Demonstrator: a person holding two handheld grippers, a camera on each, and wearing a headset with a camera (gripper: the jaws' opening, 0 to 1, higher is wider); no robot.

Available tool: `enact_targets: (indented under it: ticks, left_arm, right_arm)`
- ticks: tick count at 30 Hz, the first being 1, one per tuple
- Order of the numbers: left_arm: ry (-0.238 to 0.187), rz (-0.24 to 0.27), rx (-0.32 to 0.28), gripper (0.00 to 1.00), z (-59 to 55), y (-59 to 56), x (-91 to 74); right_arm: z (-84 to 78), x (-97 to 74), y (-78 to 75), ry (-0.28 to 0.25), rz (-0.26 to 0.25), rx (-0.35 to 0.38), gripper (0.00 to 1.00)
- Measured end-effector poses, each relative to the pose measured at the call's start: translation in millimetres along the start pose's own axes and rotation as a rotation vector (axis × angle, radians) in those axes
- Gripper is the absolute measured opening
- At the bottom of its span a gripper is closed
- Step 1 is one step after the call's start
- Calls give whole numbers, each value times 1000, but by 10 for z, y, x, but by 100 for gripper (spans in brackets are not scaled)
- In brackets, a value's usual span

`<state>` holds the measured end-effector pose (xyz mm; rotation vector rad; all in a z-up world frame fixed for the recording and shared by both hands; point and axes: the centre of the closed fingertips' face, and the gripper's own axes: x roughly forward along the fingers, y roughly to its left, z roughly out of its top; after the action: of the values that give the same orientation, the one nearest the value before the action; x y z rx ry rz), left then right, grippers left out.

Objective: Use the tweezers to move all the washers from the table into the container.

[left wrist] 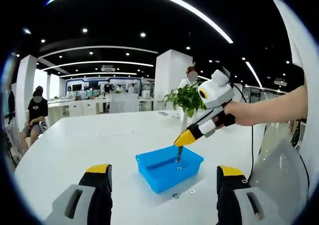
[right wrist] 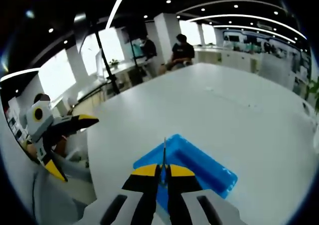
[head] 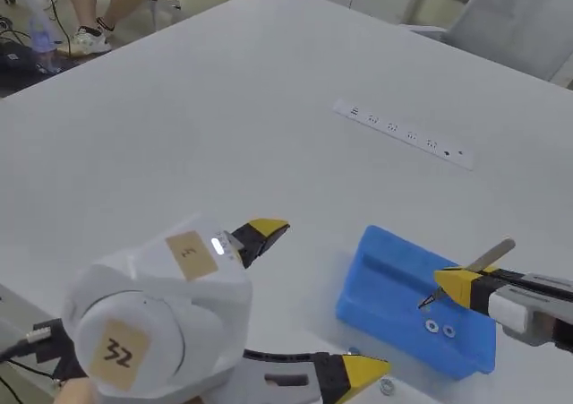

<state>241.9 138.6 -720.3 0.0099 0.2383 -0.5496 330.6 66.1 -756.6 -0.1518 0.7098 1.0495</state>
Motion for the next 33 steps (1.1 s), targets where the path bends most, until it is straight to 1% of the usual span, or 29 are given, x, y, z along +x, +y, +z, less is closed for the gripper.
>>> enact_targets:
  ticks: [3, 6, 9, 14, 19, 22, 25, 29, 33]
  left_arm:
    - [-1, -2, 1, 88, 4, -7, 1]
    - [4, -2, 2, 88, -5, -6, 2]
    - [3, 0, 2, 88, -4, -1, 1]
    - [5, -3, 2, 88, -16, 1, 1]
    - [7, -3, 0, 88, -25, 9, 1]
    - [7, -2, 1, 88, -29, 14, 0]
    - [9, 1, 1, 88, -32, 18, 0]
    - [6, 0, 0, 88, -28, 18, 0]
    - [8, 0, 1, 88, -33, 20, 1]
  right_arm:
    - [-48, 69, -67, 21, -4, 9, 3]
    - [-113, 128, -159, 47, -15, -13, 3]
    - [-185, 180, -241, 71, -25, -15, 3]
    - [-261, 259, -344, 89, -35, -3, 3]
    - [-314, 353, -399, 107, -31, -17, 3]
    - [-343, 361, -395, 123, -31, -27, 3]
    - [-363, 360, -403, 128, -35, -31, 3]
    - [-369, 365, -419, 120, -44, -29, 3]
    - [-374, 373, -393, 110, -46, -30, 3]
